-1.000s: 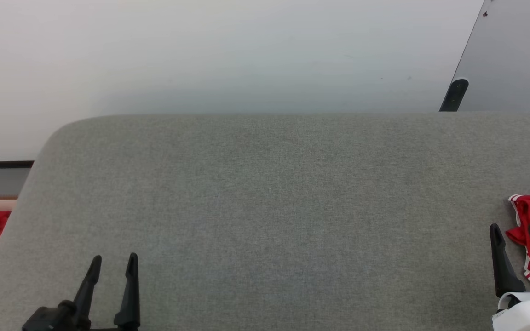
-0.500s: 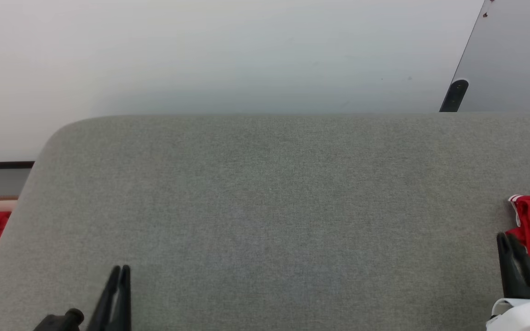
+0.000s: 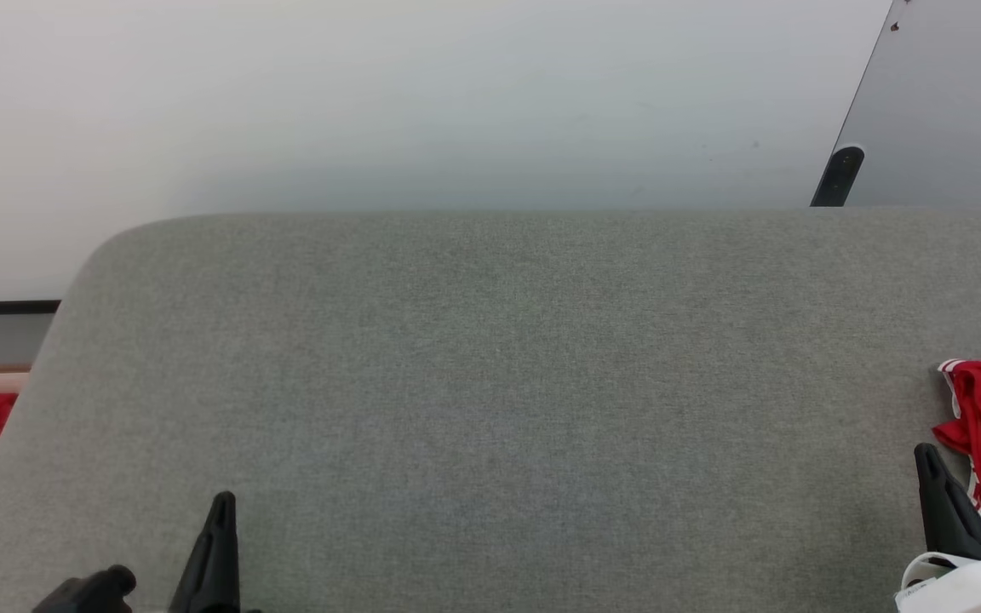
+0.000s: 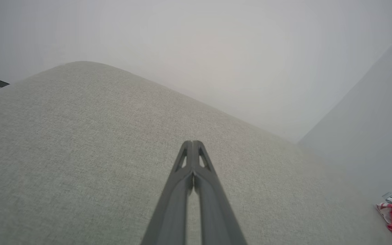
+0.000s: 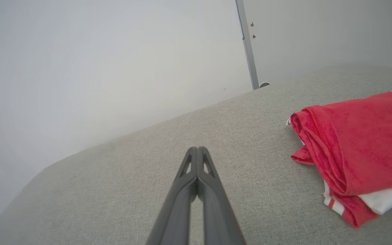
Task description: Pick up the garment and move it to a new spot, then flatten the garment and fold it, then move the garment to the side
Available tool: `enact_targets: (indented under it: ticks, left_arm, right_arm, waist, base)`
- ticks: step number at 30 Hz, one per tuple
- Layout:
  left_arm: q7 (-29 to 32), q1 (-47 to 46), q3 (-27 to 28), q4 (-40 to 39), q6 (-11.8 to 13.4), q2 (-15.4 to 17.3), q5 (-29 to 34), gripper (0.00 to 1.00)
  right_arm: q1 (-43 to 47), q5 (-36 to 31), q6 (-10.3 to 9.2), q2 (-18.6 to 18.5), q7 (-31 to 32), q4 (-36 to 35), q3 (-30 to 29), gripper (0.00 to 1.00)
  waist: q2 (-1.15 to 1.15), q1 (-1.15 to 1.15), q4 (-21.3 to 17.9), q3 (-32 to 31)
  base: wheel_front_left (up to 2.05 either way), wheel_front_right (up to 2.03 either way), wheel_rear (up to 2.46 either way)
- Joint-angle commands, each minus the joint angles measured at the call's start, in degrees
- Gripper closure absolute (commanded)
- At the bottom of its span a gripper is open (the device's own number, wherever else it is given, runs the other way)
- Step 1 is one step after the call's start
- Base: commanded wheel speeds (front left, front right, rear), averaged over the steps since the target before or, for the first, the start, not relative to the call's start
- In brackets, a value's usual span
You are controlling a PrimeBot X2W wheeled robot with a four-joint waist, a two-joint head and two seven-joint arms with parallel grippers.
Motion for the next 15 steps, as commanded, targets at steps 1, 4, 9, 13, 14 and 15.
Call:
enact_targets:
  ticks: [1,4,9,13,14,15]
  left_arm:
    - [0.48,-1.64,0.41,-0.60,-0.02,0.26,-2.17,1.00]
    - [1.21,-2.10,0.54,-0.30,-0.02,0.06,-4.75,1.00]
    - [2.40,-2.82,0.74,0.18,-0.03,-0.26,-8.87,1.00]
    - [3.10,-3.25,0.86,0.46,-0.03,-0.45,-11.23,1.00]
    - [3.31,-3.41,0.90,0.54,-0.03,-0.51,-12.00,1.00]
    - [3.56,-3.54,0.94,0.63,-0.04,-0.58,-12.77,1.00]
  right_arm:
    - [-1.72,2.28,-0.01,-0.10,0.20,-0.45,-0.16,1.00]
    - [-2.03,4.94,-0.01,0.15,0.54,-0.02,-0.15,1.00]
    - [-2.52,9.13,-0.02,0.53,1.07,0.69,-0.14,1.00]
    - [-2.78,11.57,-0.02,0.74,1.42,1.10,-0.13,1.00]
    - [-2.89,12.34,-0.02,0.81,1.50,1.24,-0.13,1.00]
    - [-3.00,13.11,-0.02,0.89,1.59,1.36,-0.13,1.00]
  waist:
    - [0.00,0.00,-0.03,0.00]
    - [0.00,0.00,-0.08,0.01]
    - [0.00,0.00,-0.17,0.02]
    - [0.00,0.00,-0.23,0.02]
    - [0.00,0.00,-0.24,0.02]
    - [0.00,0.00,-0.26,0.02]
  base:
    - [0.00,0.00,0.00]
    - [0.00,0.00,0.00]
    - [0.00,0.00,0.00]
    - [0.00,0.00,0.00]
    - [0.00,0.00,0.00]
    - [0.00,0.00,0.00]
